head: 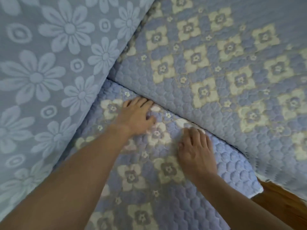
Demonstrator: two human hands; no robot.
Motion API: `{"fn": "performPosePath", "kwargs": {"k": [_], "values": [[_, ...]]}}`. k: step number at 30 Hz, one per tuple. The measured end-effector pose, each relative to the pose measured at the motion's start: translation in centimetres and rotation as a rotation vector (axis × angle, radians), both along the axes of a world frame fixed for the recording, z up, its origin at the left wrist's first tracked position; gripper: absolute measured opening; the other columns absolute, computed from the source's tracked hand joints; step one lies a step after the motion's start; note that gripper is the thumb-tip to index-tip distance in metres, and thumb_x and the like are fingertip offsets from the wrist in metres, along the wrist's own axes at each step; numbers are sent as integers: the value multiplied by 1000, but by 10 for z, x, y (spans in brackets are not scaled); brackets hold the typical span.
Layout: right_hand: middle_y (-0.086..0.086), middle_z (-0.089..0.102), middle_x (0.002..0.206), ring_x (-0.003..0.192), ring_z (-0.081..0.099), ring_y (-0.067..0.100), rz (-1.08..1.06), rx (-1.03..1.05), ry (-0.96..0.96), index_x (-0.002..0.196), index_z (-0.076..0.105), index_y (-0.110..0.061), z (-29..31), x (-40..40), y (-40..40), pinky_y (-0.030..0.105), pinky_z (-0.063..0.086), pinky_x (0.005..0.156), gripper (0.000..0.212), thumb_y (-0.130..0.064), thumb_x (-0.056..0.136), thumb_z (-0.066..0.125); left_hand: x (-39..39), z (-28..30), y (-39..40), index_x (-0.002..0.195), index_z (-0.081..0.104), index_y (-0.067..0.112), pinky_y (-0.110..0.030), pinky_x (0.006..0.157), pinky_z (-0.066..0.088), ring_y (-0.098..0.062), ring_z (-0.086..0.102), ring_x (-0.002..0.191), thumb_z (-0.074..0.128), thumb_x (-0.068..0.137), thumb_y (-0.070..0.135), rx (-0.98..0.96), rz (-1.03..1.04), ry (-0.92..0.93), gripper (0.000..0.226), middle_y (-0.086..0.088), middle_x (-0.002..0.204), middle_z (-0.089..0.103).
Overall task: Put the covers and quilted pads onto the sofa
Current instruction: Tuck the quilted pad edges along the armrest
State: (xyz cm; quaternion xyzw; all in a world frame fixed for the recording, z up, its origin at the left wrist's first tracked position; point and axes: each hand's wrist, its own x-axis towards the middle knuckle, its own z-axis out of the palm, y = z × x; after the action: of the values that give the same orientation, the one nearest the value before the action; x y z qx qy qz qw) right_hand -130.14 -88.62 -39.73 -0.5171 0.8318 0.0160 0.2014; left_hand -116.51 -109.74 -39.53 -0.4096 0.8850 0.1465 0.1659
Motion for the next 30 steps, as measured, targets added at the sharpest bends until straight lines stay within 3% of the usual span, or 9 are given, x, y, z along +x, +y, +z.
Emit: {"fn": "performPosePath", "kwargs": {"k": [3,10,14,17,19,21,24,27,30], "values": [[13,32,158,148,21,27,1,21,26,154,30,-10,-6,8,8,46,11,121,59,-39,103,30,42,4,-54,146,44,16,-43,116,26,-27,39,139,42,98,51,-152,-25,2,59,-6,149,47],[8,26,163,152,16,22,6,19,46,157,26,-15,-19,12,6,45,12,123,64,-45,101,26,34,-32,-118,139,44,39,-51,96,44,-34,55,119,-8,88,67,-171,-311,-252,78,-7,131,62],[2,10,167,154,0,15,-32,-11,-70,160,12,-18,-24,4,-1,37,-2,124,69,-50,100,22,27,-50,-136,137,49,43,-44,81,49,-34,61,112,-10,81,84,-162,-230,-240,91,-3,129,65],[0,19,165,153,10,16,-105,-45,-135,159,17,-18,-25,-6,-9,37,5,126,72,-56,99,22,19,-34,-106,129,62,27,-47,77,44,-41,62,101,12,97,60,-290,-255,-282,67,-19,111,67],[0,34,159,147,26,18,-141,-88,-185,154,30,-17,-23,-19,-17,36,15,124,69,-57,98,30,14,-20,-73,103,67,5,-53,80,47,-44,59,89,37,100,35,-431,-189,-278,43,-28,90,63],[2,42,153,142,34,20,-113,-106,-237,150,37,-17,-16,-30,-19,36,21,121,61,-52,100,36,-4,-5,-32,95,66,2,-53,85,48,-44,57,94,50,95,33,-417,-31,-259,35,-26,94,62],[8,54,139,130,46,27,-200,-69,-184,138,48,-14,-3,-51,13,40,32,113,50,-46,102,34,-59,10,58,91,69,9,-43,80,48,-37,61,92,48,93,40,-143,-41,158,38,-16,94,67],[9,60,123,118,52,30,-396,51,-167,123,54,-16,-8,-84,67,43,37,102,52,-56,100,29,-96,-13,135,121,66,12,-44,98,45,-28,56,113,41,97,47,-15,-340,257,49,-8,120,63],[10,62,121,113,56,32,-425,200,-301,126,57,-21,-32,-115,73,43,44,92,77,-74,90,16,-99,-41,143,139,54,12,-44,115,33,-28,47,127,37,99,48,-98,-354,200,56,-8,135,56]]}}
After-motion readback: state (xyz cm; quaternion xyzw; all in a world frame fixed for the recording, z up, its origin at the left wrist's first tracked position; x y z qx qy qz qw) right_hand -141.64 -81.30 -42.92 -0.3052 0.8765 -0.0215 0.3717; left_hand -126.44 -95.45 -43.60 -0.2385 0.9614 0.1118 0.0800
